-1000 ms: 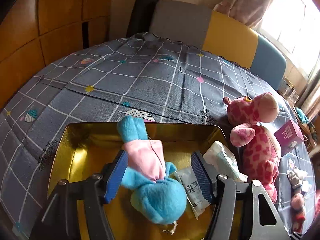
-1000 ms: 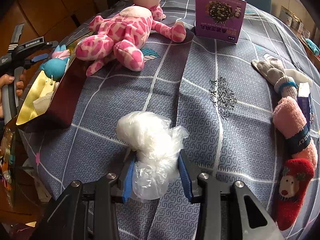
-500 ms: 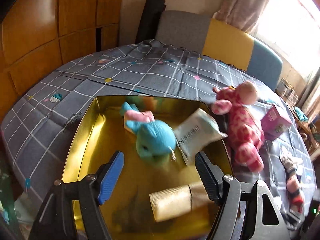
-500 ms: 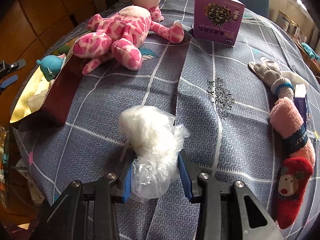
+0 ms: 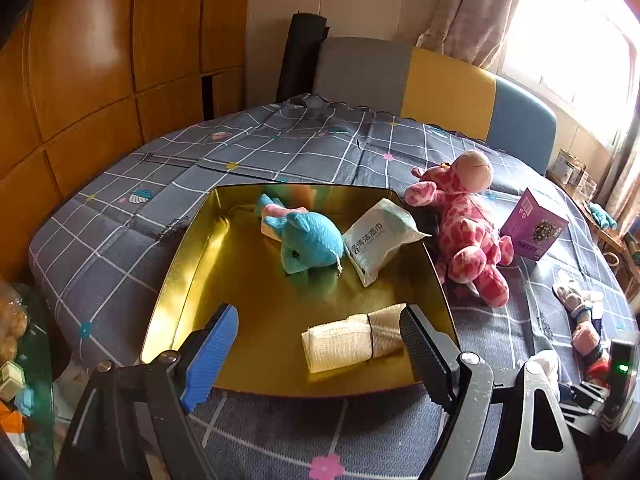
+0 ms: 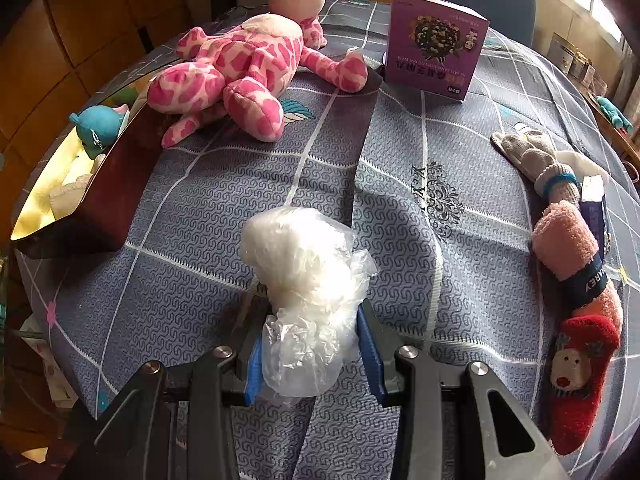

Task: Organize soft objects
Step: 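Carry the white bag to the gold tray and open the right gripper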

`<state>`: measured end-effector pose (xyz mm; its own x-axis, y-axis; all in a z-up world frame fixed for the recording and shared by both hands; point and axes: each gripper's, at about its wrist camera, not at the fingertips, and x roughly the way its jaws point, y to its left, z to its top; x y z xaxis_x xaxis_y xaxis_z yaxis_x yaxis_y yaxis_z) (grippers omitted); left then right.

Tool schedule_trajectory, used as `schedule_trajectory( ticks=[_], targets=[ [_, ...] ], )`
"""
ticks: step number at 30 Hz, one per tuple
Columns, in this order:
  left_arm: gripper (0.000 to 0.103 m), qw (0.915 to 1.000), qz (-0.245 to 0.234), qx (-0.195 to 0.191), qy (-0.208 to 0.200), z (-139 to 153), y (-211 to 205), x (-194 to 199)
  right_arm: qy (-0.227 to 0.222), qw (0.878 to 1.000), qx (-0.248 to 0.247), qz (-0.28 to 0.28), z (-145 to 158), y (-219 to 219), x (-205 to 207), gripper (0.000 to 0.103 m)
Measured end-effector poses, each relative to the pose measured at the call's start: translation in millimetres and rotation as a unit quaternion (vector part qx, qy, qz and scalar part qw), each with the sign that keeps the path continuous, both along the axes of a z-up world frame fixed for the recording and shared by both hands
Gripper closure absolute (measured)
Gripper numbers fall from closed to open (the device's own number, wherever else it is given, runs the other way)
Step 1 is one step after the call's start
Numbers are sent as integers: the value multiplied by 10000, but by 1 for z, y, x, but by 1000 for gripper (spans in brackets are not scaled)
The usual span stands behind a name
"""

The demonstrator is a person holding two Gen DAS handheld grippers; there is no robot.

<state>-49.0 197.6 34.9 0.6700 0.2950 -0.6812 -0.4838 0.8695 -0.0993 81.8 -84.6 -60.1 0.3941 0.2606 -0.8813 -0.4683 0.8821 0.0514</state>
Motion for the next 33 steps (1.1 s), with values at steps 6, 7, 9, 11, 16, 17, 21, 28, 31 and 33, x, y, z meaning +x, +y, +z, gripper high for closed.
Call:
schedule_trajectory(
  ticks=[6,7,9,11,16,17,21,28,31,33],
  targets=[
    [19,10000,29,-43,51,-4,-2,-10,-54,10000,-56,-20,4,3,-2,65],
    [19,10000,40,-52,60,-6,-2,-12,-67,10000,-44,-20,6,3,-2,65],
    [19,9999,80,-53,36,-7,-1,-15,-93,9999,43,-4,12,4,-3,66],
    [19,9999,95,-67,37,-8,0,-17,-138,9997,191,85,22,9,-4,66],
    [16,9998,157,-78,42,-10,5,-20,-348,9946,647,738,55,39,-14,66],
    [16,9998,192,-88,41,-11,6,-21,-387,9929,683,897,60,49,-16,66],
    [16,9994,343,-82,63,-14,13,-28,-312,9856,875,1414,78,92,-15,65],
    [11,9979,634,-31,97,-19,29,-41,-197,9766,1106,1836,90,184,5,62],
    [11,9977,666,-71,88,-21,34,-45,-121,9786,973,1807,75,216,18,57],
    [11,9975,695,-91,65,-21,36,-48,-20,9812,802,1756,63,227,24,52]
  ],
)
